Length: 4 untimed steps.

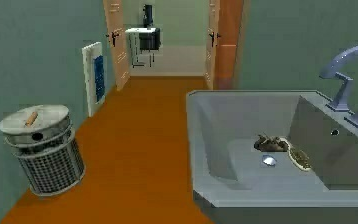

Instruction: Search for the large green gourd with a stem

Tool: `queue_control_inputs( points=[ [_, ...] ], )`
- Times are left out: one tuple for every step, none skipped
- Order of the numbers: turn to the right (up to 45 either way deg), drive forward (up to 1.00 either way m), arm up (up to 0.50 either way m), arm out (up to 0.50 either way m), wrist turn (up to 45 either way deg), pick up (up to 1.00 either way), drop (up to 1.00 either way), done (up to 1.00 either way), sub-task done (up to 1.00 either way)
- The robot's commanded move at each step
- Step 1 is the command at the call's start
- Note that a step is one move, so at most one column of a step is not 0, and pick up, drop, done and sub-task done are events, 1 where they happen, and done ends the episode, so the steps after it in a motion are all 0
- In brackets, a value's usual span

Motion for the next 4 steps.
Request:
queue_control_inputs(
  points=[
    [-45.0,0.0,0.0,0.0,0.0,0.0,0.0,0.0,0.0],
    [-18.0,0.0,0.0,0.0,0.0,0.0,0.0,0.0,0.0],
    [0.0,0.1,0.0,0.0,0.0,0.0,0.0,0.0,0.0],
    [6.0,0.0,0.0,0.0,0.0,0.0,0.0,0.0,0.0]
  ],
)
